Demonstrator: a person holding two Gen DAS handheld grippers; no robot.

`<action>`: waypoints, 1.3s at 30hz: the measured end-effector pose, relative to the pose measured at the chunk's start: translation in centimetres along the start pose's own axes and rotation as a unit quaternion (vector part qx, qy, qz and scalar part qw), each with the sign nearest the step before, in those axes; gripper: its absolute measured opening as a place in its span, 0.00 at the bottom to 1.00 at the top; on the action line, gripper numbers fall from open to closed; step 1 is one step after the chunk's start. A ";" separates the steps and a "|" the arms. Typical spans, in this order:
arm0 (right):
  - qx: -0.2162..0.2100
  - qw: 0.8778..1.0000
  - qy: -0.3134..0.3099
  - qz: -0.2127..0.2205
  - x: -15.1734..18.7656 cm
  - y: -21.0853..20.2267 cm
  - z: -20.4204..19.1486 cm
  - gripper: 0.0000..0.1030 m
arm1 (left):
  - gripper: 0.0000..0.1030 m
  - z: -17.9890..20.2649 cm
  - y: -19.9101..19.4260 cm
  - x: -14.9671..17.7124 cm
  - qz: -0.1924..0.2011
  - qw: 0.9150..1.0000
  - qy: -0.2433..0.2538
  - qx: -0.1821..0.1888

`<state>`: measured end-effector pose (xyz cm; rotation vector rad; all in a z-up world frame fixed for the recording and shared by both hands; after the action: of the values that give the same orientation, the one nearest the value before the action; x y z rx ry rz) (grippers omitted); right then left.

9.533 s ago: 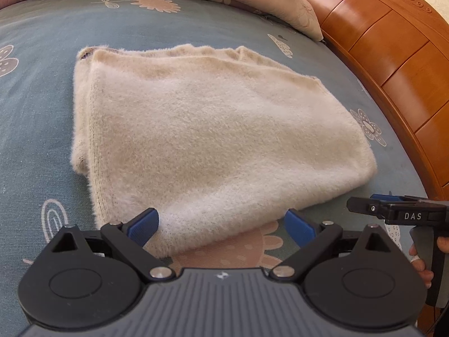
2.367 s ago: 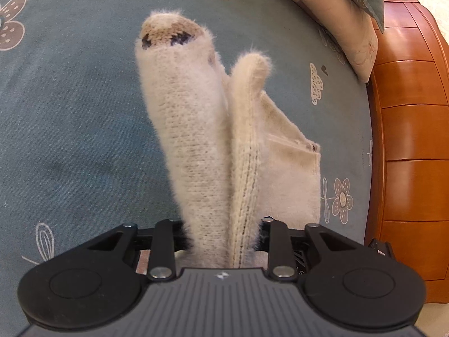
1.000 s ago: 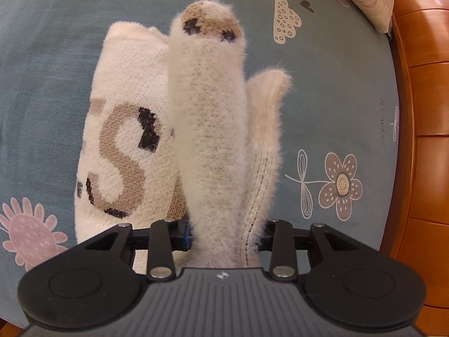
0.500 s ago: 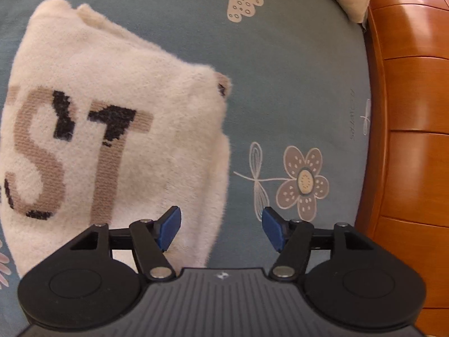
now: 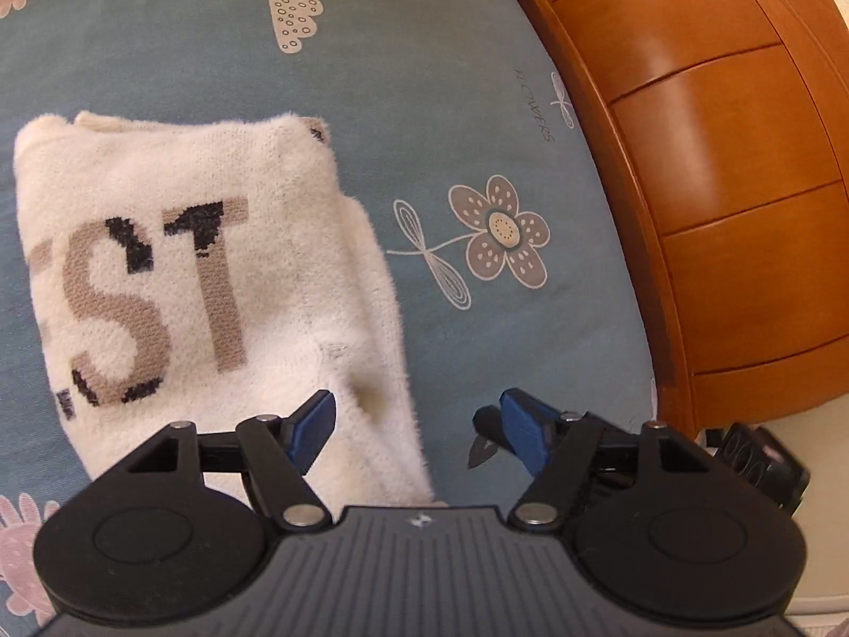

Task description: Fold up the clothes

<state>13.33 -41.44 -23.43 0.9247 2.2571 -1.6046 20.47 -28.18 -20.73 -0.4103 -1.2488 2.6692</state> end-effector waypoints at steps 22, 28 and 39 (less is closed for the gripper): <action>-0.039 0.993 0.089 -0.060 -3.4 6.1 -2.2 0.48 | 0.70 -1.9 -2.0 5.3 0.073 0.964 0.235 -0.104; -0.053 0.983 0.147 -0.094 -2.3 7.2 0.4 0.53 | 0.70 -2.4 -1.9 3.6 0.076 0.973 0.197 -0.091; 0.019 0.991 0.120 -0.064 -2.2 8.0 3.5 0.48 | 0.70 -3.0 0.6 -4.4 0.087 0.987 0.116 -0.071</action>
<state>19.30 -43.82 -29.80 1.0535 2.5002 -1.6735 25.59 -27.60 -22.24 -0.8611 -1.3911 2.5799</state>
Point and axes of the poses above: each gripper's, at about its wrist camera, not at the fingertips, and y roughly the way its jaws point, z to its right, x to its underside, the point moved 10 cm from there along y, roughly the way its jaws point, and after that the axes turned 6 degrees about x, right-handed, at the moved point
